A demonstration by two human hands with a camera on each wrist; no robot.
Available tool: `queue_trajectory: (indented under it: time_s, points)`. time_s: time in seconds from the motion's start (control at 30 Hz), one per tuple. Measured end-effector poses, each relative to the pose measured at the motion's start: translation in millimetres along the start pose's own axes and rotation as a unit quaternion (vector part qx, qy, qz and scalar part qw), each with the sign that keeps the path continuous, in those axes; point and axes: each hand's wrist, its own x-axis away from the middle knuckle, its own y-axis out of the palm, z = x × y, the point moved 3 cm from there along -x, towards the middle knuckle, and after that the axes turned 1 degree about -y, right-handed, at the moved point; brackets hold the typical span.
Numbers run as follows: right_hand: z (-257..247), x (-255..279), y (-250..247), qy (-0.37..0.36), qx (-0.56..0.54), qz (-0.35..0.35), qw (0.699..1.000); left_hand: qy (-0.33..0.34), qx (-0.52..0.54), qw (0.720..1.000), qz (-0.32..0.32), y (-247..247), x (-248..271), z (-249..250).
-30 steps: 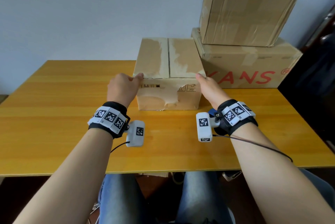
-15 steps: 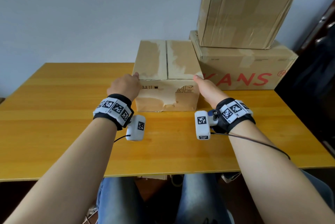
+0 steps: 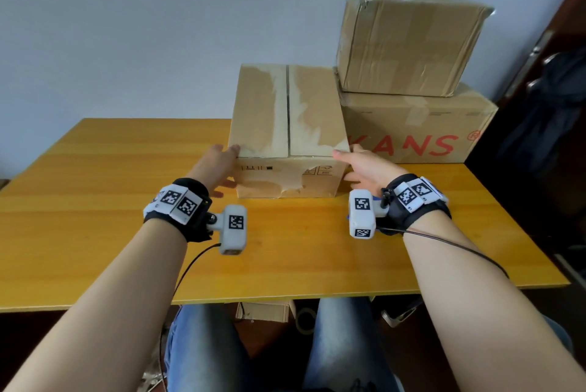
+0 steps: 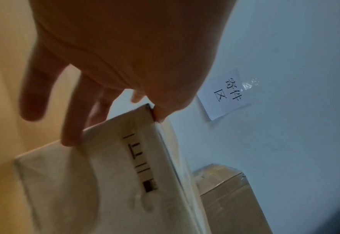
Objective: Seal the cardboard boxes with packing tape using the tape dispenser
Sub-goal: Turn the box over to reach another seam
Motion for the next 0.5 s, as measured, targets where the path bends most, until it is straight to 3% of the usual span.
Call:
queue_trajectory:
  time_s: [0.17,0.5]
  points:
    - [4,6,-8,0.005,0.110,-0.029,0.993,0.121,0.063,0.991,0.008,16,18,-15]
    - [7,-3,-5,-0.061,0.184,0.000,0.981,0.111,0.214,0.970,-0.013,10,11,-39]
